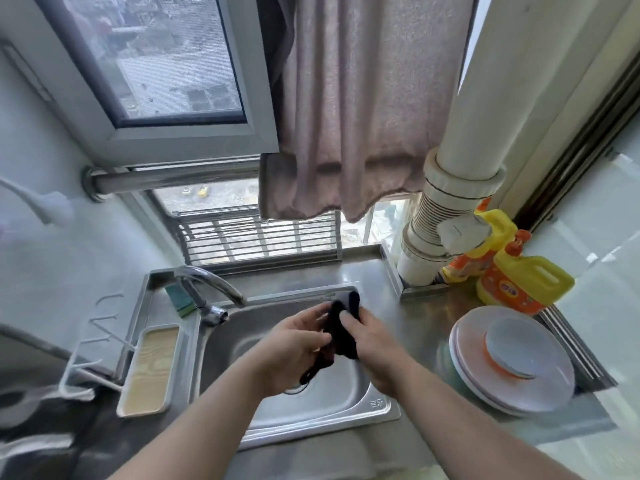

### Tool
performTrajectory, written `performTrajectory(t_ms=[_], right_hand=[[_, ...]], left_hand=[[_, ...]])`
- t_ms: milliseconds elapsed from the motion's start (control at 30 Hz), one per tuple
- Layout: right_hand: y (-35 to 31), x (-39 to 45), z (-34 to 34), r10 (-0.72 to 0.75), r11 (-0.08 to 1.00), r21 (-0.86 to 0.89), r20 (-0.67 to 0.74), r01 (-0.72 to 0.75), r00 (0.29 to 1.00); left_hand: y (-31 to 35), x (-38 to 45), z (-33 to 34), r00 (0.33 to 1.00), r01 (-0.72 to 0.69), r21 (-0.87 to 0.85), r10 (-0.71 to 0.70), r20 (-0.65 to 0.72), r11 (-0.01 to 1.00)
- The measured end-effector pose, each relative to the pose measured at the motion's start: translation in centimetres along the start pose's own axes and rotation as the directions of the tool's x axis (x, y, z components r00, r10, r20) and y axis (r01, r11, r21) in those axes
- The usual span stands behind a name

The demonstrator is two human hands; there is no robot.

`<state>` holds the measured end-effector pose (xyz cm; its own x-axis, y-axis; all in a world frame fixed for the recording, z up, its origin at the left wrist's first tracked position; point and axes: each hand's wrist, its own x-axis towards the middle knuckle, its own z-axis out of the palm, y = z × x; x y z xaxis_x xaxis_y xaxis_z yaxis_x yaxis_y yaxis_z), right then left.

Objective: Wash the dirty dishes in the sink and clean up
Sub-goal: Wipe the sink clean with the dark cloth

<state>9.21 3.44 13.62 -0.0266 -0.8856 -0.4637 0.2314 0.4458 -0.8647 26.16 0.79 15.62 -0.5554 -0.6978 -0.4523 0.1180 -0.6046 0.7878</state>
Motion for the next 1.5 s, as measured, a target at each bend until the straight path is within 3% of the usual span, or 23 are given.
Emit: performTrajectory(t_ms=[67,133,200,267,333,433,500,600,667,833,1033,1167,1300,1367,1500], right_hand=[[0.7,0.5,2.5,0.065,0.993,0.092,0.068,-0.071,0.996],[1.5,1.1,4.0,0.146,0.970,0.182,0.089,-0.160,0.985],[2.4,1.6,4.7,0.221,0.945,0.227,0.087,-0.235,0.971],[2.7,2.0,5.3,0.296,0.914,0.273,0.062,-0.302,0.953],[2.7,2.5,5.9,0.382,0.868,0.322,0.055,-0.378,0.923],[2.4,3.1,6.4,0.450,0.817,0.371,0.069,-0.441,0.890],[2.6,3.5,6.3,0.457,0.816,0.378,0.040,-0.437,0.889],[2.9,4.0,5.3,0.422,0.858,0.340,-0.043,-0.384,0.905],[2.7,3.9,3.7,0.381,0.902,0.260,-0.105,-0.344,0.919],[1.3,5.5,-2.1,0.371,0.926,0.122,-0.134,-0.356,0.919],[2.3,11.4,-6.3,0.364,0.926,0.031,-0.339,-0.376,0.868],[0.0,18.2,-9.2,0.190,0.932,-0.213,-0.405,-0.295,0.894],[-3.3,23.2,-11.1,-0.101,0.795,-0.588,-0.371,-0.150,0.923],[-2.4,24.7,-11.6,-0.199,0.632,-0.760,-0.350,-0.153,0.915],[2.2,23.2,-10.7,-0.219,0.471,-0.874,-0.248,-0.120,0.944]], left_hand=[[-0.2,-0.9,-1.2,0.990,0.021,0.000,-0.021,0.139,1.000],[-0.2,-2.1,-2.9,0.992,0.060,-0.053,-0.053,0.117,0.997],[-0.7,-2.8,-5.3,0.994,0.052,-0.154,-0.065,-0.086,0.987],[-1.6,-3.0,-7.6,0.923,0.002,-0.071,-0.029,-0.383,0.997],[-2.5,-2.9,-9.3,0.861,0.046,0.020,-0.030,-0.508,0.999],[-3.6,-2.2,-10.6,0.934,0.199,-0.083,-0.214,-0.286,0.977],[-3.7,-1.0,-10.6,0.960,0.227,-0.095,-0.239,-0.148,0.969],[-4.2,1.7,-9.5,0.952,0.141,0.002,-0.135,-0.276,0.990],[-4.6,3.2,-8.6,0.933,0.135,0.036,-0.115,-0.340,0.990],[-4.9,9.4,-5.3,0.929,0.221,-0.049,-0.225,-0.294,0.974],[-5.6,15.3,-2.8,0.875,0.341,-0.175,-0.380,-0.300,0.924],[-4.9,22.3,-2.4,0.843,0.277,0.019,-0.233,-0.485,0.961],[-2.7,28.8,-2.0,0.860,0.116,0.157,-0.020,-0.511,0.981],[-2.1,30.6,-2.1,0.876,0.086,0.239,0.041,-0.481,0.967],[-3.0,31.5,-3.7,0.884,0.265,0.347,-0.083,-0.460,0.899]])
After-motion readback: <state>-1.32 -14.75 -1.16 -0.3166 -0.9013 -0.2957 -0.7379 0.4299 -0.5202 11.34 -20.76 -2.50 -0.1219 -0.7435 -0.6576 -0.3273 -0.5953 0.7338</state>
